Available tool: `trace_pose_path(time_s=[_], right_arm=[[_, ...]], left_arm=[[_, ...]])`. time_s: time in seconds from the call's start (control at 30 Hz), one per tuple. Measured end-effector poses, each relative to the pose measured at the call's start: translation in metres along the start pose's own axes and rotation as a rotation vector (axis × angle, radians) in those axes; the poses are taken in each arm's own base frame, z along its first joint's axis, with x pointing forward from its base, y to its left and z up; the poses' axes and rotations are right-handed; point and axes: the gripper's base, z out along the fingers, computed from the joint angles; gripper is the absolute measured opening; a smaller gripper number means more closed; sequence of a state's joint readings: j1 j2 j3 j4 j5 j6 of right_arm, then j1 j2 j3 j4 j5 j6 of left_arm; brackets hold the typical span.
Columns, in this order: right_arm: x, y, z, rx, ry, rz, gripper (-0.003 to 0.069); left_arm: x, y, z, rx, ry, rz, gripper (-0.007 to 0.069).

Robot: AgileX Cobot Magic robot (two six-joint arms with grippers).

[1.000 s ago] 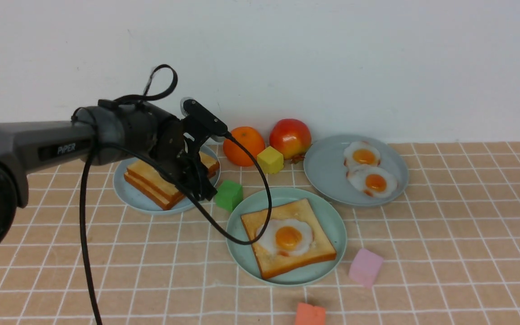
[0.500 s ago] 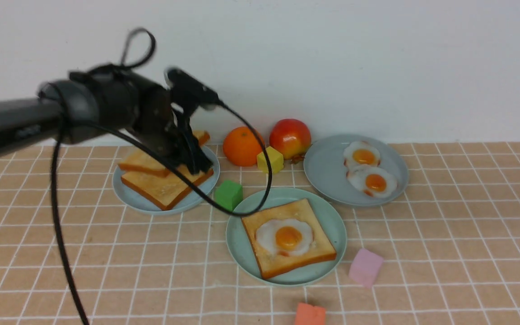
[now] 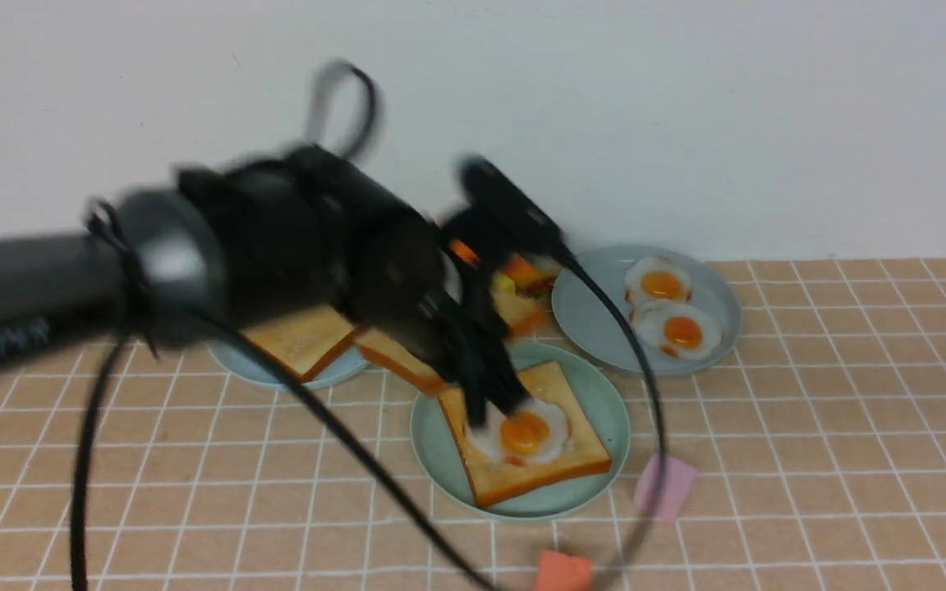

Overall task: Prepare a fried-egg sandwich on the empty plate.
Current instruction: Use the left arm to place a slice of bread on the fried egg in the middle

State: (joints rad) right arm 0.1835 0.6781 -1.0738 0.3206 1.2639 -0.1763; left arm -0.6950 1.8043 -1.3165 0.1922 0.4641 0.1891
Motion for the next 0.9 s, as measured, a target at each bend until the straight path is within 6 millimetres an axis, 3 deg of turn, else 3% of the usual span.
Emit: trace_pose_path(time_s=[0.17,0.37,0.63,0.9], right_arm=[[0.015,0.007,-0.024,0.032,-0.088,-0.037,0.0061],[0.029,0.013,-0.042,0.037,-0.165,-0.060,0.0061],[0.032,0.015,-0.046,0.038,-0.182,-0.061,0.0064],[0.033,0.014,-0.043,0.033,-0.173,-0.044,0.0064]], left_arm=[[-0.001,-0.030,0.018,0.033,-0.010,0.110,0.0149],[0.003,-0.039,0.038,0.038,-0.014,0.169,0.0149],[0.009,-0.043,0.051,0.049,0.015,0.188,0.0148],[0.013,-0.044,0.052,0.053,0.048,0.194,0.0147]])
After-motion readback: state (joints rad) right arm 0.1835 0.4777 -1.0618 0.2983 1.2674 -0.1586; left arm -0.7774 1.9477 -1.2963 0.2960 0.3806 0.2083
